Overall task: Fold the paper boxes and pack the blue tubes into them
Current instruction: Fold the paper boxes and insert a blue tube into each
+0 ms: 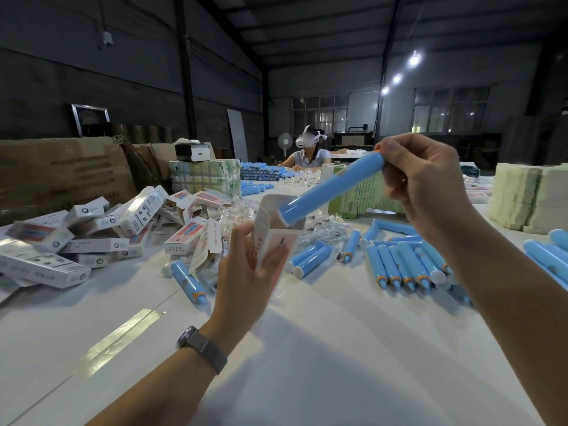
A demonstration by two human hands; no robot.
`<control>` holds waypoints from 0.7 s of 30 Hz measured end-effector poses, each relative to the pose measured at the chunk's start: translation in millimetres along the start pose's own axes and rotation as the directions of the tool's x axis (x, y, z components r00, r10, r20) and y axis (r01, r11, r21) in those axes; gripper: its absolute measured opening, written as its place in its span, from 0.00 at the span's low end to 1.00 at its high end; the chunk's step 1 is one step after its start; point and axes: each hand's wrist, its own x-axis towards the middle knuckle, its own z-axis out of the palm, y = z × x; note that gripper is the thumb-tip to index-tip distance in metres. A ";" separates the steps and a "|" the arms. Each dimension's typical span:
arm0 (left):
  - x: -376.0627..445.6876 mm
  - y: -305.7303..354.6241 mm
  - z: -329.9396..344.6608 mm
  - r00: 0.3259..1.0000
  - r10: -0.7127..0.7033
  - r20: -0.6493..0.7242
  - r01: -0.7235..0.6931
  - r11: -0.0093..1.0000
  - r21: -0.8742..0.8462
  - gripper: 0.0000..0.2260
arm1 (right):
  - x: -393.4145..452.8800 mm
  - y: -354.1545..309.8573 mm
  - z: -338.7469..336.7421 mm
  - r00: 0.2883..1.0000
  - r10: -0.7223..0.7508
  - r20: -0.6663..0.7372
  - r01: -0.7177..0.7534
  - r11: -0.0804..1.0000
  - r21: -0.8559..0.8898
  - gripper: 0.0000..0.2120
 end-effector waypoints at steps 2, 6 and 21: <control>-1.7 1.3 1.5 0.999 0.036 0.022 -0.036 0.999 -0.001 0.15 | -4.0 -4.9 7.9 0.998 -0.065 -0.009 0.064 0.991 -0.117 0.07; -3.0 2.1 2.2 0.996 0.074 0.045 -0.075 0.997 0.022 0.15 | -13.9 -12.3 26.7 0.988 -0.127 0.093 0.144 0.964 -0.222 0.07; -1.6 -3.3 2.7 0.994 0.093 0.053 -0.097 0.991 0.092 0.14 | -38.2 9.1 64.9 0.948 -0.283 0.143 0.312 0.751 -0.582 0.05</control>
